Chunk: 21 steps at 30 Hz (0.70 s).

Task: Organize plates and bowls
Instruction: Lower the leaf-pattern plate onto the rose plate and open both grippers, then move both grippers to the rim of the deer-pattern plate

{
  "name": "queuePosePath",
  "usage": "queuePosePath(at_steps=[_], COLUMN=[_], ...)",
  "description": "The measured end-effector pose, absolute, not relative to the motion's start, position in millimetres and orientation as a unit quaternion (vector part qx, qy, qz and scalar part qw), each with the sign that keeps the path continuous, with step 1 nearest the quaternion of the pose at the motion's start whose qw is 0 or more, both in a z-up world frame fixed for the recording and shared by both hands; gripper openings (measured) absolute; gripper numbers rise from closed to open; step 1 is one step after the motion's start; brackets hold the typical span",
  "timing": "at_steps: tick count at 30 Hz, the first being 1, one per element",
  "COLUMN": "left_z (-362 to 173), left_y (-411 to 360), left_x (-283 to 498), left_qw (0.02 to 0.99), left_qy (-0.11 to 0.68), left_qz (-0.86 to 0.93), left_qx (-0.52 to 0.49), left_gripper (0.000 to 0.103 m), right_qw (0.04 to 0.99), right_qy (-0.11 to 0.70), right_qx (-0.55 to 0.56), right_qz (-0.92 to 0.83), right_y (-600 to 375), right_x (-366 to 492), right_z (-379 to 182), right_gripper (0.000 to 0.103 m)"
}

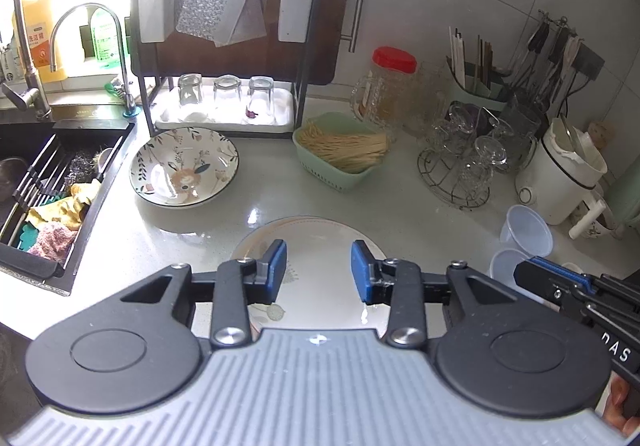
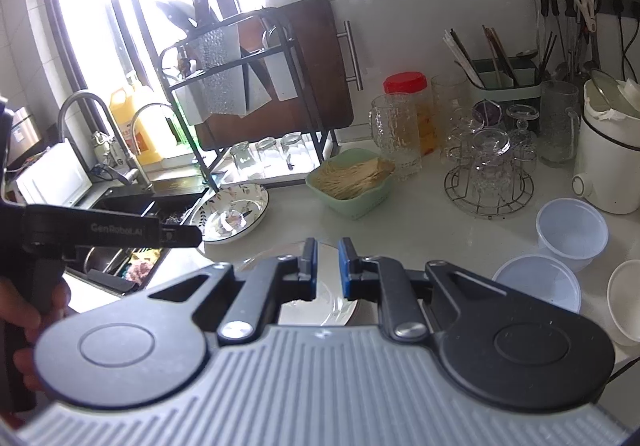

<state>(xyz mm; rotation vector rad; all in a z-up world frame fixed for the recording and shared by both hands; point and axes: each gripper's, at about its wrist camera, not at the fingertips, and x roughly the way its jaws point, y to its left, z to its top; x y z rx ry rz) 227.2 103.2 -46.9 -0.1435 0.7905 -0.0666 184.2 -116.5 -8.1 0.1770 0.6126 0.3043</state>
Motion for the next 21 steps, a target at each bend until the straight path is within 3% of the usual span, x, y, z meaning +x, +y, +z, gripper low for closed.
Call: queuePosePath(at_steps=[6,13,14,15,17,21], left_z=[-48.8,-54.4,-55.5,-56.5,-59.0,-63.8], left_y=[117.9,148.0,153.4,158.7,170.2,192.6], left_x=[229.4,244.1,248.0,252.9,264.0,287.5], left_qw=[0.915,0.912,0.913,0.912,0.91,0.907], left_qy=[0.394,0.399,0.399,0.4,0.404,0.409], left_qz=[-0.017,-0.004,-0.004,-0.004,-0.007,-0.015], left_qx=[-0.081,-0.09,-0.09,-0.09,-0.091,-0.094], left_gripper=[0.043,0.058,0.06,0.06,0.06,0.06], right_qw=[0.933,0.928,0.928,0.928,0.929,0.929], right_qy=[0.308,0.323,0.326,0.328,0.326,0.333], right_qx=[0.086,0.081,0.08,0.08,0.079,0.081], right_qz=[0.166,0.165,0.161,0.159,0.155,0.139], right_y=[-107.2,-86.3,-83.3,-80.4,-73.5,-59.6], right_x=[190.4,209.8,213.9,217.3,224.6,239.0], right_z=[-12.9,-17.6,-18.4,-19.0,-19.6,-21.8], right_gripper=[0.015,0.016,0.024,0.041,0.054,0.063])
